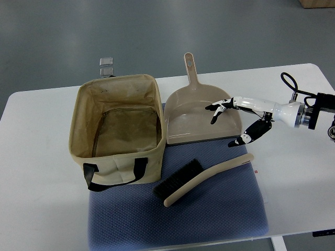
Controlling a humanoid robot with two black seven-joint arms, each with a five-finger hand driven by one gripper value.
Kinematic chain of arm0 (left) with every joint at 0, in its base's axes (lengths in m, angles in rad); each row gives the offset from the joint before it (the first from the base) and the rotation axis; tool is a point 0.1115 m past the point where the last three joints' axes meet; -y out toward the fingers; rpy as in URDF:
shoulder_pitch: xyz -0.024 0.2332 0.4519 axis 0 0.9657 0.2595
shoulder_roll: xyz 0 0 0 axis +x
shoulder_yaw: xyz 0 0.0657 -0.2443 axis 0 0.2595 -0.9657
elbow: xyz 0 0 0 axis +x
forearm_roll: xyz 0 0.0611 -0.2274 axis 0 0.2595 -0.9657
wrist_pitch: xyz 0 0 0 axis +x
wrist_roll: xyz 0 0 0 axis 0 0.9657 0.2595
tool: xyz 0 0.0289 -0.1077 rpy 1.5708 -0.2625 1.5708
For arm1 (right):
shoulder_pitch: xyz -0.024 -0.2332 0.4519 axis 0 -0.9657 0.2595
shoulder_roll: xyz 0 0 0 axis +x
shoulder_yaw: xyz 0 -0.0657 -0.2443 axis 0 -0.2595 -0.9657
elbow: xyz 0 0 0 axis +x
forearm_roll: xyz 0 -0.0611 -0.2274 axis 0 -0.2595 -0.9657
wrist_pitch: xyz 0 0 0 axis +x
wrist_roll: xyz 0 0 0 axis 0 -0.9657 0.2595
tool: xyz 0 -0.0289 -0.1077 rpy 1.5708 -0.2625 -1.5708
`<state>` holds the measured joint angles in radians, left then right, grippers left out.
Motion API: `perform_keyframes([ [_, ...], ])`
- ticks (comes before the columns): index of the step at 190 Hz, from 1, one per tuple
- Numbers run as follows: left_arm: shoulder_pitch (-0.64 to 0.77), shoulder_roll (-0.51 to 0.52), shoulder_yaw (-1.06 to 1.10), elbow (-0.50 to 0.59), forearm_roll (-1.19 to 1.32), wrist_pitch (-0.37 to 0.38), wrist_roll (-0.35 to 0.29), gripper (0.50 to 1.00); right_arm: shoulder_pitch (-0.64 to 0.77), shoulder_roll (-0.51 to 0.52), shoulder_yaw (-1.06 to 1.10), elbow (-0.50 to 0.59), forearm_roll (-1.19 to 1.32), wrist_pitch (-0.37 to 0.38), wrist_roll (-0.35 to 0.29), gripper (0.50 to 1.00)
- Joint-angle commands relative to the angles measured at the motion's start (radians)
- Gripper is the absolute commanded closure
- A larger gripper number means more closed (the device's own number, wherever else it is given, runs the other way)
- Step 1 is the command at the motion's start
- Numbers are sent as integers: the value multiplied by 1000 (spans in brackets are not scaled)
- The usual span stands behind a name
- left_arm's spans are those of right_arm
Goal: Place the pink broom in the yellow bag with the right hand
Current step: 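Reach the right hand toward the beige brush handle on the mat, then close the right hand around the brush handle near the bristles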
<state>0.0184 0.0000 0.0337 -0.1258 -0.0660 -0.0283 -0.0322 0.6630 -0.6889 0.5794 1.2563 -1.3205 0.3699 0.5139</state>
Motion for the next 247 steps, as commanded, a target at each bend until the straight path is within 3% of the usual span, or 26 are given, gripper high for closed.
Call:
perform_keyframes([
  [1, 0, 0, 0, 0, 0, -1, 0, 500, 23, -6, -85, 35, -31, -49, 2, 576],
  [57, 0, 0, 0, 0, 0, 1, 0, 500, 61, -9, -299, 77, -206, -305, -3, 576],
  [111, 0, 0, 0, 0, 0, -1, 0, 500, 60, 8, -368, 77, -327, -440, -15, 583],
  [147, 0, 0, 0, 0, 0, 1, 0, 500, 60, 22, -371, 75, -367, -496, -81, 599],
  [232, 0, 0, 0, 0, 0, -1, 0, 500, 58, 29, -412, 63, -494, -545, -137, 744],
  [247, 0, 0, 0, 0, 0, 1, 0, 500, 58, 29, -414, 63, -502, -551, -137, 812],
])
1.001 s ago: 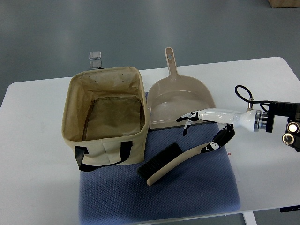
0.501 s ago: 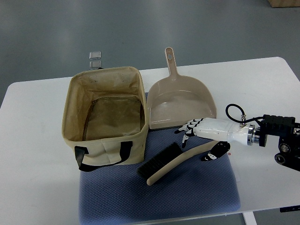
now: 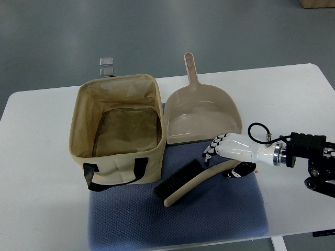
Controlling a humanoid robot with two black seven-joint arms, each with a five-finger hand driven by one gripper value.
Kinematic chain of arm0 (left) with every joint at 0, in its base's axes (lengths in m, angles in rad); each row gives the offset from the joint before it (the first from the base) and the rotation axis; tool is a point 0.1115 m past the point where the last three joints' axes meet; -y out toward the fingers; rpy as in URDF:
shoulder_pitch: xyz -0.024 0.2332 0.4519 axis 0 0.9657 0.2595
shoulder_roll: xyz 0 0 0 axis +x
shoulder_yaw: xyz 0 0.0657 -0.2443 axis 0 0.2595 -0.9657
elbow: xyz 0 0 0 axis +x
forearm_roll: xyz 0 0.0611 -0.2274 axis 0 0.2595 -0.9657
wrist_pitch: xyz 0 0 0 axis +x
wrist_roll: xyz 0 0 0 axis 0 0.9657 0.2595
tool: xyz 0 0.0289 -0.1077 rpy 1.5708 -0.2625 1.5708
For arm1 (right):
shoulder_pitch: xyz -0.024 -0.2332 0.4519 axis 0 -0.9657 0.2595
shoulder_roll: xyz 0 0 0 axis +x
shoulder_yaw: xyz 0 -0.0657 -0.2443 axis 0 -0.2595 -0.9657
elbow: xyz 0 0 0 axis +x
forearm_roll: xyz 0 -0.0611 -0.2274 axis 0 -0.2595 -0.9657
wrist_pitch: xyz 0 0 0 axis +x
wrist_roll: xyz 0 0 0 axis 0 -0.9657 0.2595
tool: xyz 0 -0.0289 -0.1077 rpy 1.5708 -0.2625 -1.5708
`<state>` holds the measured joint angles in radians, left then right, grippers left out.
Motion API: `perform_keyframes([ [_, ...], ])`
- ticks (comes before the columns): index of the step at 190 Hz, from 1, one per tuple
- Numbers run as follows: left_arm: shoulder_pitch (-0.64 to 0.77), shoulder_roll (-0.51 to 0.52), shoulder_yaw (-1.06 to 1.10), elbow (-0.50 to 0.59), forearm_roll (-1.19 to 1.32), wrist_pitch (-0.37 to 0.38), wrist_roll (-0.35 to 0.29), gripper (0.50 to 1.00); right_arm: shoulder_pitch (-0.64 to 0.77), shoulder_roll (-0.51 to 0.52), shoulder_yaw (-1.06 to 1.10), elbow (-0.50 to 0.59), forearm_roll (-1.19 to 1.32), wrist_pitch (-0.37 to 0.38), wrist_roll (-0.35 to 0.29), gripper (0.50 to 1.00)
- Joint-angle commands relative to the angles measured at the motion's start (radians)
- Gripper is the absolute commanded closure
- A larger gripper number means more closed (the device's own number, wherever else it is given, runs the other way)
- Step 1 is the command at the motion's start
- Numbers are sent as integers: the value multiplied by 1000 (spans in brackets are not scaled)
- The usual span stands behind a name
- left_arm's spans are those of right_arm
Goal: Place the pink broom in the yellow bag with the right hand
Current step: 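Close the right hand around the brush handle near the bristles, then lift the brush with the right hand up over the dustpan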
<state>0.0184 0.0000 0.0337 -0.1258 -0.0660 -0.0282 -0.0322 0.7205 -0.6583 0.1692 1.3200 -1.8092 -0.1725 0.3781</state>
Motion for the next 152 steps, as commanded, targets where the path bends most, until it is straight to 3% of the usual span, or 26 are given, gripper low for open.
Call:
perform_keyframes([
  [1, 0, 0, 0, 0, 0, -1, 0, 500, 1, -1, -4, -1, -13, -10, -1, 826],
  [17, 0, 0, 0, 0, 0, 1, 0, 500, 2, -1, -4, -2, -16, -22, -4, 940],
  [22, 0, 0, 0, 0, 0, 1, 0, 500, 4, -3, -4, -4, -16, -25, -5, 1000],
  [94, 0, 0, 0, 0, 0, 1, 0, 500, 2, -17, 15, -16, -2, -105, -5, 1000],
  [152, 0, 0, 0, 0, 0, 1, 0, 500, 13, -141, 121, -18, 53, -200, 2, 1000],
])
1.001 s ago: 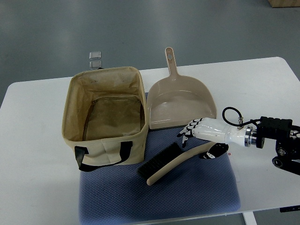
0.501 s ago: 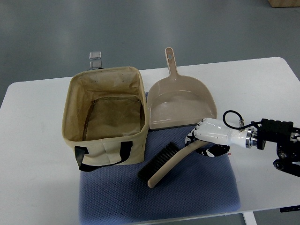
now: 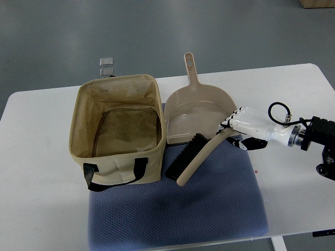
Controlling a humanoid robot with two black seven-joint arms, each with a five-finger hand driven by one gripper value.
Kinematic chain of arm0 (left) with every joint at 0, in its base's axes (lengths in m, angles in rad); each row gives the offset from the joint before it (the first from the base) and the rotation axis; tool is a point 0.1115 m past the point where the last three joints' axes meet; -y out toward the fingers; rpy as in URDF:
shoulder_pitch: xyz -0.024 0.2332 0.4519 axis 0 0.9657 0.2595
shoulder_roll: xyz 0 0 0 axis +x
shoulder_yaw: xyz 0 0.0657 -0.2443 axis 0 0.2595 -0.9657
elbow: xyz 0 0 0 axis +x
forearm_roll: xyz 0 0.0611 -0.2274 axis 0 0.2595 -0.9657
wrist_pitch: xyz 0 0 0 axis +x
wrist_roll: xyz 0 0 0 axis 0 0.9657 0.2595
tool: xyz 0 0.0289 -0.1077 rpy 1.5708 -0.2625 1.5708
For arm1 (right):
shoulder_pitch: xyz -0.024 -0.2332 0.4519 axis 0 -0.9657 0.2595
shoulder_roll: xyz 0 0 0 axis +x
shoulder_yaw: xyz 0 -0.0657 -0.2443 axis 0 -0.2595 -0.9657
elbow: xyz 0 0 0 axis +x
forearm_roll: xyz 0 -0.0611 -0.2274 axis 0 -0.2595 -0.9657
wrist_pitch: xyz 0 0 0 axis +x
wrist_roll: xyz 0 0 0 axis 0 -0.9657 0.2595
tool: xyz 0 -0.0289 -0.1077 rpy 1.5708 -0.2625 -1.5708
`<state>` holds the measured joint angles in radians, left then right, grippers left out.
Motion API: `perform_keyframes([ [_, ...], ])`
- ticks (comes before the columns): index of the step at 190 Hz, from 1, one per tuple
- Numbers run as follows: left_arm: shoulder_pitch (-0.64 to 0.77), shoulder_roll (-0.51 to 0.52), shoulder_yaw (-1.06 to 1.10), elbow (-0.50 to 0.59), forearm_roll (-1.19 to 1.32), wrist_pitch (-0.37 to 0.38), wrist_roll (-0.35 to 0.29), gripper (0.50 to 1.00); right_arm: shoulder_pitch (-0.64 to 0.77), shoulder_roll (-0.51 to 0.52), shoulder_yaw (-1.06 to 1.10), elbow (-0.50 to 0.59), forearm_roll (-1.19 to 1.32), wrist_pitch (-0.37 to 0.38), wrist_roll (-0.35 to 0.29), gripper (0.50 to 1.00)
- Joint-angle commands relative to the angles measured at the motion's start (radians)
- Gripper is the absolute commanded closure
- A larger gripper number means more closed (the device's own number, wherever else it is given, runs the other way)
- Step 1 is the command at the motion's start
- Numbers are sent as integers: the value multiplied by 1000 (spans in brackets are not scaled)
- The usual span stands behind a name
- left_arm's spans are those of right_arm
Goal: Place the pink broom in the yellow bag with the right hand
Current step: 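Lift the brush with the right hand up over the dustpan, then lower the brush bristles-first into the canvas bag and release it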
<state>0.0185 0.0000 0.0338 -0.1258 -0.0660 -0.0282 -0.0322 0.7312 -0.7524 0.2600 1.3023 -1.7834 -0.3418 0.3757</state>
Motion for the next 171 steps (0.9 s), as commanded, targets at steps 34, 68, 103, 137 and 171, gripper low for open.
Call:
perform_keyframes([
  [34, 0, 0, 0, 0, 0, 1, 0, 500, 10, -124, 67, 0, 134, -69, 8, 1000],
  [68, 0, 0, 0, 0, 0, -1, 0, 500, 105, -183, 91, -18, 179, -57, 2, 1000],
  [103, 0, 0, 0, 0, 0, 1, 0, 500, 292, -148, 87, -63, 176, 26, -3, 1000],
  [137, 0, 0, 0, 0, 0, -1, 0, 500, 401, 13, 76, -64, 168, 125, -3, 1000],
  [171, 0, 0, 0, 0, 0, 1, 0, 500, 415, 168, 71, -64, 141, 165, -9, 1000],
])
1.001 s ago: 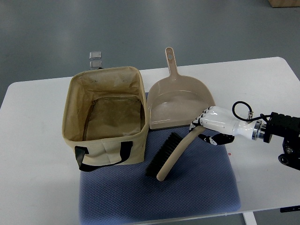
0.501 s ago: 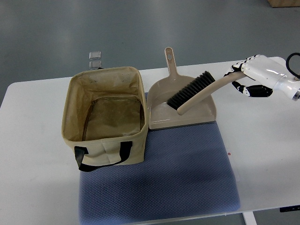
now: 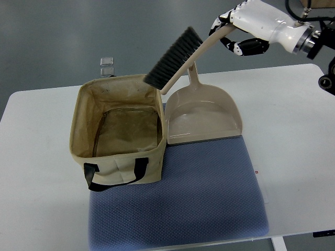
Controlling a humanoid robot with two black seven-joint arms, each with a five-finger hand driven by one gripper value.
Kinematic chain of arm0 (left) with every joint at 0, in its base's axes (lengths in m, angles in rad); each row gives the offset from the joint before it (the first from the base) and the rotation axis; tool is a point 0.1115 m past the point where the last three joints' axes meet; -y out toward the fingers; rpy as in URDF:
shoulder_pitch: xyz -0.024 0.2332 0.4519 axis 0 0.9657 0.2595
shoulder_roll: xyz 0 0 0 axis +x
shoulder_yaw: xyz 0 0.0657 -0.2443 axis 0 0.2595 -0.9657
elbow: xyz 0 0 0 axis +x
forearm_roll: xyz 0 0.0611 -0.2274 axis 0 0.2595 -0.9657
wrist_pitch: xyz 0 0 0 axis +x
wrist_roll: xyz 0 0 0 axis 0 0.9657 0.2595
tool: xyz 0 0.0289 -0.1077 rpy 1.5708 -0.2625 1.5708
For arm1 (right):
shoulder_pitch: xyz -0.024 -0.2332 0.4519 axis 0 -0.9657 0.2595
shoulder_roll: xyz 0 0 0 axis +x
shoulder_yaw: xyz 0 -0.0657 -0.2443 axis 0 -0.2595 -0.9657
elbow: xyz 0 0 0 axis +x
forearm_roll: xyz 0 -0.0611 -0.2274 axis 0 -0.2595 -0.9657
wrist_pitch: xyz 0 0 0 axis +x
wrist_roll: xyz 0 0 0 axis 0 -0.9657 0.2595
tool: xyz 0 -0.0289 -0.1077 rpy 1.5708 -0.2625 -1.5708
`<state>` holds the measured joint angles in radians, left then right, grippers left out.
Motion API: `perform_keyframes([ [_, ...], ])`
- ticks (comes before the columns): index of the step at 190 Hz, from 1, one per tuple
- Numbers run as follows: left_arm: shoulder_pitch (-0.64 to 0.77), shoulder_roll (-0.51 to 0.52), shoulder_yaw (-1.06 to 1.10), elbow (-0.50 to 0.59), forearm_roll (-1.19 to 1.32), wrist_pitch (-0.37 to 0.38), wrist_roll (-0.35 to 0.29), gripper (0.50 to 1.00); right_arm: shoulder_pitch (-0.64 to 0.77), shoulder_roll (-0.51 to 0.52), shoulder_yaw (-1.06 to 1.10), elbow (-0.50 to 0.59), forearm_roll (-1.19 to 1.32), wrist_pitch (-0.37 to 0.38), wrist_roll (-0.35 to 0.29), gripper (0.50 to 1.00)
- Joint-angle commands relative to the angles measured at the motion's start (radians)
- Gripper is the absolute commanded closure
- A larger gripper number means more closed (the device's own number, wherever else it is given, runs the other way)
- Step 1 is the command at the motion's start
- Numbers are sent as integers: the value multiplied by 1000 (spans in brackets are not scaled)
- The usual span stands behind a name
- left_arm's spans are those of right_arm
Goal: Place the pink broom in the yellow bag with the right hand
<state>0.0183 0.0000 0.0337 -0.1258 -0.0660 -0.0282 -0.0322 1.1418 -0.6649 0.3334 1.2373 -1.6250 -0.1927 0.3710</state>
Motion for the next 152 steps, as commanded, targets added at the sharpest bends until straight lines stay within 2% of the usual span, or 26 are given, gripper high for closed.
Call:
perform_keyframes([
  [1, 0, 0, 0, 0, 0, 1, 0, 500, 4, 80, -2, 1, -18, 16, -4, 1000],
  [16, 0, 0, 0, 0, 0, 1, 0, 500, -4, 117, -4, -1, -27, 16, -6, 1000],
  [17, 0, 0, 0, 0, 0, 1, 0, 500, -5, 120, -4, -1, -26, 16, -6, 977],
  [26, 0, 0, 0, 0, 0, 1, 0, 500, -10, 125, -4, -1, -22, 16, -6, 887],
  [29, 0, 0, 0, 0, 0, 1, 0, 500, -13, 125, -2, -2, -18, 16, -6, 830],
  [30, 0, 0, 0, 0, 0, 1, 0, 500, -13, 125, -2, -2, -18, 16, -6, 830],
  [31, 0, 0, 0, 0, 0, -1, 0, 500, -13, 125, -2, -2, -16, 16, -6, 794],
  [32, 0, 0, 0, 0, 0, -1, 0, 500, -13, 125, -2, -2, -16, 16, -6, 793],
  [33, 0, 0, 0, 0, 0, 1, 0, 500, -14, 125, -1, -2, -13, 16, -6, 765],
  [34, 0, 0, 0, 0, 0, 1, 0, 500, -14, 125, -1, -2, -13, 16, -6, 765],
  [35, 0, 0, 0, 0, 0, 1, 0, 500, -16, 125, -1, -4, -12, 16, -6, 738],
  [37, 0, 0, 0, 0, 0, 1, 0, 500, -17, 125, -1, -4, -12, 16, -6, 718],
  [58, 0, 0, 0, 0, 0, -1, 0, 500, -22, 125, 4, -4, -4, 15, -6, 603],
  [105, 0, 0, 0, 0, 0, 1, 0, 500, -27, 77, 16, -2, 59, 6, -7, 599],
  [131, 0, 0, 0, 0, 0, 1, 0, 500, -36, 22, 27, -2, 215, 4, -9, 599],
  [152, 0, 0, 0, 0, 0, 1, 0, 500, -118, -19, 156, -1, 362, 22, -32, 599],
])
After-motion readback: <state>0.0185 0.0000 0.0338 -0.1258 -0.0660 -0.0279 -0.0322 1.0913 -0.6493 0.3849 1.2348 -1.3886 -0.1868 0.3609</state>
